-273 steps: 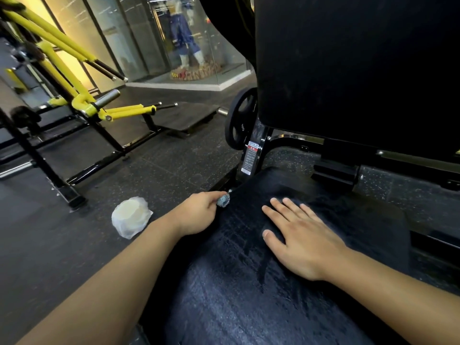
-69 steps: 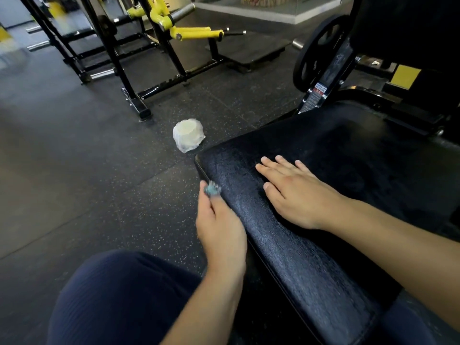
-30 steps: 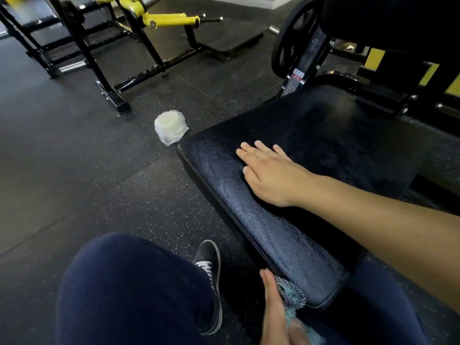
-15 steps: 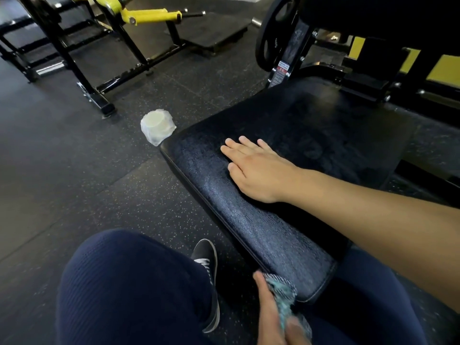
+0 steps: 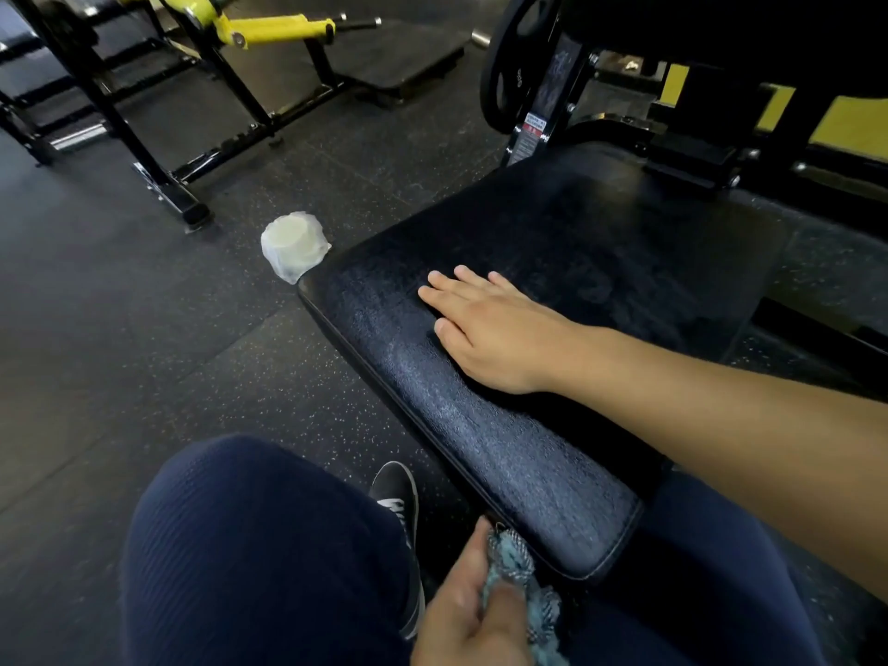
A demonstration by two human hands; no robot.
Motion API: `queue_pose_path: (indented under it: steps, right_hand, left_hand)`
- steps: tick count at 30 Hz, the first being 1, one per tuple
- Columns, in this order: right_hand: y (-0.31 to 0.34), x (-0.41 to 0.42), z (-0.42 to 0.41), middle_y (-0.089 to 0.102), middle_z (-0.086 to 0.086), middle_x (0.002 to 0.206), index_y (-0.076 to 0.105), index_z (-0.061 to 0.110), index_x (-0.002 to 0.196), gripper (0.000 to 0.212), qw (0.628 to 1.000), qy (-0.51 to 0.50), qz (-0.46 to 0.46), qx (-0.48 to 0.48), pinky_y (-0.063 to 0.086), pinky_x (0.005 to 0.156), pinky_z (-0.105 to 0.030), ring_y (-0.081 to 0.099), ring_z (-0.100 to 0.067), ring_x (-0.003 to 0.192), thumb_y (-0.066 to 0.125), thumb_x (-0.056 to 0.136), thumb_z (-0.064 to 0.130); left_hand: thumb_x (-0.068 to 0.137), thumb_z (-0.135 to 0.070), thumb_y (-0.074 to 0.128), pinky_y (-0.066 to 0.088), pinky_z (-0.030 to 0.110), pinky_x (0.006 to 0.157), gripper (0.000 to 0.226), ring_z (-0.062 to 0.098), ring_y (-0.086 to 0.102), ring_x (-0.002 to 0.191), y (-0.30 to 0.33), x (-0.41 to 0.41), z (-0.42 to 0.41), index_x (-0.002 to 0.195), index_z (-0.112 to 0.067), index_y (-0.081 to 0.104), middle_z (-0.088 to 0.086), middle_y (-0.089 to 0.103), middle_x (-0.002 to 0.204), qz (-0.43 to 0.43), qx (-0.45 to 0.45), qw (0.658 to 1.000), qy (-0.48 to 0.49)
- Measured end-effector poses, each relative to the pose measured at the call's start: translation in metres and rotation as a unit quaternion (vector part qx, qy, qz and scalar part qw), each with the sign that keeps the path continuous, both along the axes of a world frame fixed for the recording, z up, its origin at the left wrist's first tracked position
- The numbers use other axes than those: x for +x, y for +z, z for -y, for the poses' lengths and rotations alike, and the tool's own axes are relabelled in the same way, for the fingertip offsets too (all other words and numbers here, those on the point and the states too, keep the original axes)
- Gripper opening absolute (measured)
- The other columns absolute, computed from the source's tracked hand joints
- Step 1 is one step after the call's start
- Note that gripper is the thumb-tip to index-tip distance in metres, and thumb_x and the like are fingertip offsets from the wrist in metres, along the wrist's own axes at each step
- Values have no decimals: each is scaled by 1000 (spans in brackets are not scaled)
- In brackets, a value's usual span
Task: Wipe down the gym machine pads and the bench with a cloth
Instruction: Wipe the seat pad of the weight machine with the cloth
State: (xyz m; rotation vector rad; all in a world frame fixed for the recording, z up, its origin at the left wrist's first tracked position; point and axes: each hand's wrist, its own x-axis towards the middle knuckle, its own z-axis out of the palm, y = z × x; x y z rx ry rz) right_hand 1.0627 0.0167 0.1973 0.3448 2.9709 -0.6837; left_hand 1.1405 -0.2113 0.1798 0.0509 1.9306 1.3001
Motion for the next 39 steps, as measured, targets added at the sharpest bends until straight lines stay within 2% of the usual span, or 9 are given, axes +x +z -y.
queue_pose_path:
  steps: [6,14,18,23,25,27,28,32,39]
  right_hand:
    - [-1,2,2,3,6,174,13,25,166,56,1000,-2,1,3,-3,130,-40,-4,-15,160,22,112,38]
    - [3,6,3,2,5,174,13,24,166,56,1000,-1,13,3,-2,130,-41,-4,-16,160,22,112,37]
    - [12,15,6,5,6,174,19,26,165,56,999,11,29,-37,0,130,-37,-2,-12,159,30,111,37]
    - [37,33,9,64,8,140,67,24,130,36,987,-9,-22,-162,37,117,-31,55,-8,132,45,108,43]
    - [35,34,12,75,2,118,73,19,118,35,929,-50,-57,-362,46,112,-42,66,-11,119,53,105,44]
    - [36,30,12,75,-8,121,72,21,125,48,794,-117,-55,-594,44,115,-55,64,-30,128,67,91,55]
    - [37,29,9,72,-13,127,68,20,131,62,740,-142,-49,-656,44,113,-60,61,-37,130,69,86,62]
    - [62,39,-9,70,-11,133,68,18,133,68,668,-147,-65,-727,55,97,-57,69,-34,119,52,93,70]
    - [77,43,-28,75,-16,118,67,12,126,32,758,-170,-155,-610,61,79,-45,74,-31,101,67,96,23]
  left_hand:
    - [100,-7,63,52,12,58,45,17,70,80,17,15,-7,134,-37,66,-8,81,92,61,-3,997,44]
    - [95,-9,71,57,49,97,36,29,78,93,32,17,-8,125,-28,73,5,81,98,128,36,986,102]
    - [87,3,69,60,33,61,27,25,77,66,55,-1,3,79,-18,85,15,78,78,199,73,974,79]
    - [76,-10,60,64,47,73,31,38,77,79,94,-56,-2,95,5,79,32,74,98,196,235,951,49]
    - [85,-17,58,61,50,89,35,37,76,96,106,-80,-23,106,3,78,29,74,108,163,289,942,48]
    - [96,-24,54,59,50,97,40,37,73,108,111,-99,-46,117,4,74,29,71,118,159,319,933,44]
    - [100,-27,52,57,50,98,41,37,72,110,111,-106,-58,118,3,73,28,71,120,154,325,932,45]
    - [104,-32,50,55,49,98,42,36,72,112,114,-129,-104,116,0,75,23,73,120,117,344,931,21]
    - [106,-38,51,48,61,108,45,41,66,120,112,-150,-158,128,-2,67,27,69,126,50,334,941,-37]
